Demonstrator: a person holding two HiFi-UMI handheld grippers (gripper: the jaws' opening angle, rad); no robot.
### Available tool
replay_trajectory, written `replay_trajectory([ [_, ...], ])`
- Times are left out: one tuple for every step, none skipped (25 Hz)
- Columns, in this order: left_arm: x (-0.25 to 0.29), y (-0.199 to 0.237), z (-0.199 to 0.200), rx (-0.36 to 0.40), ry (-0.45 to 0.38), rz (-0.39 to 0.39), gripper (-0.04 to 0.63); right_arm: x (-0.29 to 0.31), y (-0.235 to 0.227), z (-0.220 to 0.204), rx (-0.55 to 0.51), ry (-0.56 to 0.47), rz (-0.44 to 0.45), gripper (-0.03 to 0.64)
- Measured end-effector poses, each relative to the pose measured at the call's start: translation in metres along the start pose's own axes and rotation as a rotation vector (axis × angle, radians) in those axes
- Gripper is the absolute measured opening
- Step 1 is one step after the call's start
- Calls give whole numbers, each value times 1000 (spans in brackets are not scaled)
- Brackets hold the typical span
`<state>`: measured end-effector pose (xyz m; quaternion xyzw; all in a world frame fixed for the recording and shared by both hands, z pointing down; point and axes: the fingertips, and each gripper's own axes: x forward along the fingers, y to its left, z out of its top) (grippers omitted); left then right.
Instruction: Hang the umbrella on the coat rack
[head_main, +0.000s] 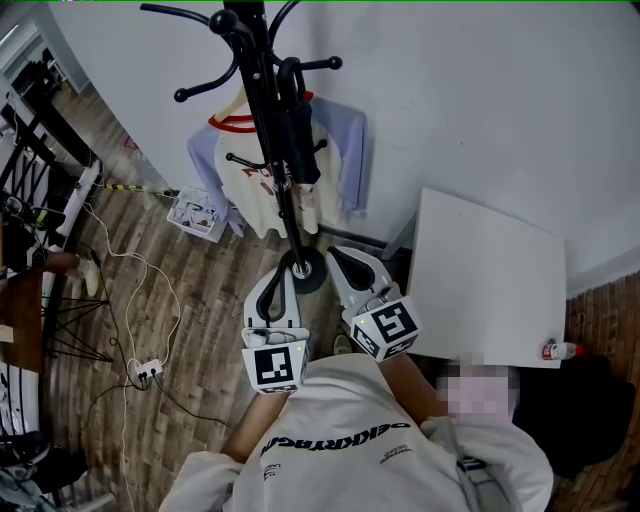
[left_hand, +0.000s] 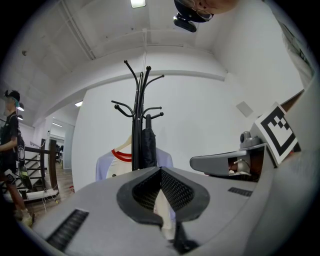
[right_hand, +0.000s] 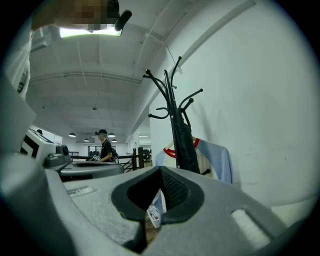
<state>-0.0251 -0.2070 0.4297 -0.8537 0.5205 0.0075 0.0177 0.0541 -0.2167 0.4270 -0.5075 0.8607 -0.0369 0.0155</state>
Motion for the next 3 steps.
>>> replay_trajectory([
  [0,0,0,0,0,0,-3,0,0,0,0,0,1,-3],
  [1,0,0,-1,1,0,-3,0,0,0,1,1,2,-3],
  [1,0,0,-2,1,0,-3,1,0,0,2,1,3,-3],
])
